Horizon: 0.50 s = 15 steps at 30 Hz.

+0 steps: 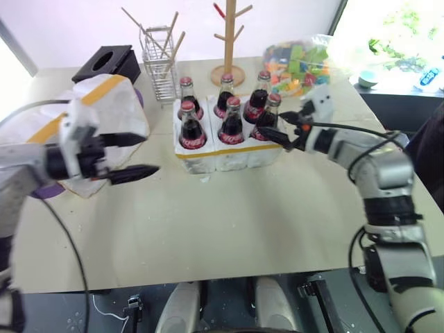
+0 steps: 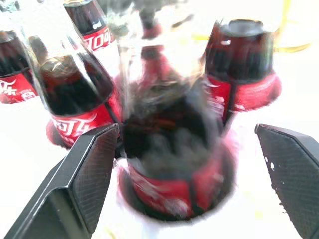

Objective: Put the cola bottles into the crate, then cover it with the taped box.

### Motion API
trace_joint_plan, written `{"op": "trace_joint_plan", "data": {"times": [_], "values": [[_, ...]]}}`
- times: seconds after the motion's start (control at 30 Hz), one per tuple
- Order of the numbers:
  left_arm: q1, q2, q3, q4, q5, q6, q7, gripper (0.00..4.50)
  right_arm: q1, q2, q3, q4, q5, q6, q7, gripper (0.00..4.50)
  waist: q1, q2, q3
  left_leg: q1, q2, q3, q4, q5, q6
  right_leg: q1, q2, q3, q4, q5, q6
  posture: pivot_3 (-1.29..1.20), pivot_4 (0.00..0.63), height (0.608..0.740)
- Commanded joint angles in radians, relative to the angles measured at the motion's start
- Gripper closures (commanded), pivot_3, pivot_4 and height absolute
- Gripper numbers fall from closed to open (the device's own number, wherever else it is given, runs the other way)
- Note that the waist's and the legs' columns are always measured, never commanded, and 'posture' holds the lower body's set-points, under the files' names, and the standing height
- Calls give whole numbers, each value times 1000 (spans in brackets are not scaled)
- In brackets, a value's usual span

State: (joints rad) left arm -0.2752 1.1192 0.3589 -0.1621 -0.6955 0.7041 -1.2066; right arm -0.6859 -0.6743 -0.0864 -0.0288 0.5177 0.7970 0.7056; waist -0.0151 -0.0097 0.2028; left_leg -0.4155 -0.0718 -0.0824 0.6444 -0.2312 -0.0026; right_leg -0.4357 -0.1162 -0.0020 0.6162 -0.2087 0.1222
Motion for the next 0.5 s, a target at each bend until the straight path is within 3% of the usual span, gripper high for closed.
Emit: {"op": "trace_joint_plan", "data": {"times": [0.03,0.17,0.3,0.4,0.5], "values": [[93,146,219,94,64,-14,-131,0,30,-132,-145,-178,123,100,81,33,0,0,0,-1,0,0,0,0,0,-1,0,0,0,0,0,0,150,740],[276,261,422,219,210,-56,-320,0,118,-252,-219,-273,198,158,163,33,-3,0,0,1,2,2,-1,-1,1,1,0,-1,-2,-3,-4,0,150,740],[409,340,578,343,283,-74,-408,0,149,-289,-244,-298,209,154,158,33,-3,0,0,2,3,4,0,-1,0,1,-2,-1,-3,-4,-6,0,150,740],[502,393,621,443,288,-123,-408,0,138,-287,-234,-281,205,151,138,33,-2,0,0,2,3,4,0,-2,-1,1,-5,-1,-3,-4,-7,0,150,740],[561,458,546,630,356,-292,-408,0,121,-280,-228,-276,224,146,147,33,2,1,0,1,3,5,-2,-3,-3,-2,-6,-1,-3,-4,-7,0,150,740]]}}
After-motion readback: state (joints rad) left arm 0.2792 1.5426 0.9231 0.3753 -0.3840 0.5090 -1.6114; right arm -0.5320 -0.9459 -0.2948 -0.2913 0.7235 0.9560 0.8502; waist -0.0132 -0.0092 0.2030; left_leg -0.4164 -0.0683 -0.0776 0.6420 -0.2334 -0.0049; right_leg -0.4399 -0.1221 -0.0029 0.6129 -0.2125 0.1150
